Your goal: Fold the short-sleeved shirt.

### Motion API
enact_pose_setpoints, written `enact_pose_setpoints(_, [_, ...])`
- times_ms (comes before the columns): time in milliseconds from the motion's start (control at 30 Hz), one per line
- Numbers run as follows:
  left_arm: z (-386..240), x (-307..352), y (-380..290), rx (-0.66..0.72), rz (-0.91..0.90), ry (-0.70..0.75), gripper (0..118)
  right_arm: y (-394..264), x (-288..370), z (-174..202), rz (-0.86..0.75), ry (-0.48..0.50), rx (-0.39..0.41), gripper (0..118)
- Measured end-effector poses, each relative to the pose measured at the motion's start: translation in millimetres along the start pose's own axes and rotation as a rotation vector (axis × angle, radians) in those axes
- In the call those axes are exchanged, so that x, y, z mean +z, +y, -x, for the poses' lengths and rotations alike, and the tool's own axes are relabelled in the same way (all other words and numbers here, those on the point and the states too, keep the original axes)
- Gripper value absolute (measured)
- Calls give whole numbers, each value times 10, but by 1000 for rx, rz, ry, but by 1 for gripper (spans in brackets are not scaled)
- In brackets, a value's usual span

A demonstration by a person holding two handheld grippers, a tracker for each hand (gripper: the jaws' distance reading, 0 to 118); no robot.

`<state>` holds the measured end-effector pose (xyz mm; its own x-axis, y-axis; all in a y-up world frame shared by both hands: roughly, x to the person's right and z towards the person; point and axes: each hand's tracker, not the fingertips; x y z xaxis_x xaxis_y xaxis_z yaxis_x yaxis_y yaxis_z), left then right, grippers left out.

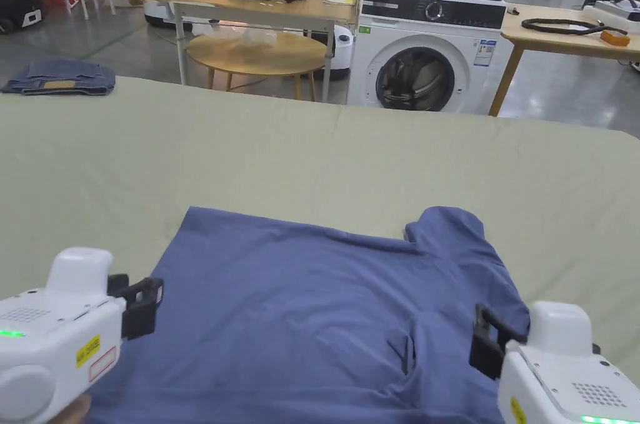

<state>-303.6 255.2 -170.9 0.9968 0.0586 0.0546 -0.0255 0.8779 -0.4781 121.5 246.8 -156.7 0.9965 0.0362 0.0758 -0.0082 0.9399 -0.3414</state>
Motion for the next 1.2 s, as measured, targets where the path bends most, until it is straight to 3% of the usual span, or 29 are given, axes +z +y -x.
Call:
enact_pose_setpoints(67, [-37,-56,12,-11,-32,-2,27,55,7,116,-52,-8,-4,10])
enact_pose_setpoints(100, [-90,-58,38,-14,-38,3,14,88,-19,180,-76,-10,-12,7])
enact_pose_setpoints(167, [-176,-52,63,-31,-79,26,3,136,-7,242,-109,14,-29,0])
enact_pose_setpoints(333, [-279,-7,94,0,-135,52,0,217,-28,331,-120,36,-58,0])
enact_pose_setpoints(567, [-93,-229,135,54,-47,46,0,126,-155,325,-56,61,-27,0])
enact_pose_setpoints(1000, [863,-2242,1068,167,365,-63,0,17,-702,247,78,46,-10,0])
enact_pose_setpoints(1033, [904,-2444,1122,177,404,-67,3,14,-755,249,90,43,-7,0])
enact_pose_setpoints(1100, [969,-2810,1196,211,464,-58,29,-7,-853,240,114,38,2,0])
enact_pose_setpoints(1167, [1004,-3091,1226,235,497,-66,68,-23,-925,225,133,34,9,0])
enact_pose_setpoints(1200, [1004,-3240,1231,232,517,-56,70,-37,-966,211,143,29,11,0])
